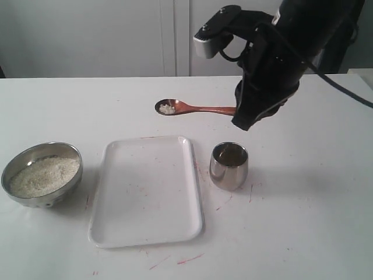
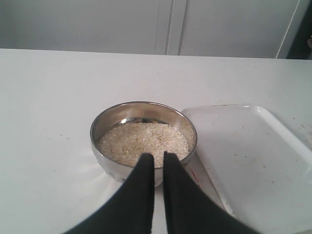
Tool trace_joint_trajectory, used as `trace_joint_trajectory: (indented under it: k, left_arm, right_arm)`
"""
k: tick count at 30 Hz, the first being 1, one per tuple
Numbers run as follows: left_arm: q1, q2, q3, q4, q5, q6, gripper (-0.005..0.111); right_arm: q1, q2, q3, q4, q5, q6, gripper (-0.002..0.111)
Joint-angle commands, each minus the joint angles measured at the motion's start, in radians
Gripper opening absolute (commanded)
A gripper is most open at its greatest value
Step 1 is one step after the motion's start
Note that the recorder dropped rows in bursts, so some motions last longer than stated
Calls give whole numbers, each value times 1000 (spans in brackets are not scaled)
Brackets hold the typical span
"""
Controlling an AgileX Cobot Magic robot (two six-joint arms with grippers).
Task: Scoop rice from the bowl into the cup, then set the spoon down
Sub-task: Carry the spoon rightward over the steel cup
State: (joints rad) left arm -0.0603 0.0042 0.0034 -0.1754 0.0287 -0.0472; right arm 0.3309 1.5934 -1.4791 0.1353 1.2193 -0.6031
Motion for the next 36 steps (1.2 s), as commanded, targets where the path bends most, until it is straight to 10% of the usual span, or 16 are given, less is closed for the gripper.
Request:
trace_joint_trajectory:
  k: [1, 36]
  left_arm:
    - [-2, -4, -3, -9, -5, -2, 14]
    - [-2, -4, -3, -9, -5, -2, 14]
  right_arm:
    - [-27, -53, 50, -27, 2, 6, 0]
    - [-75, -149, 213, -192, 2, 202, 0]
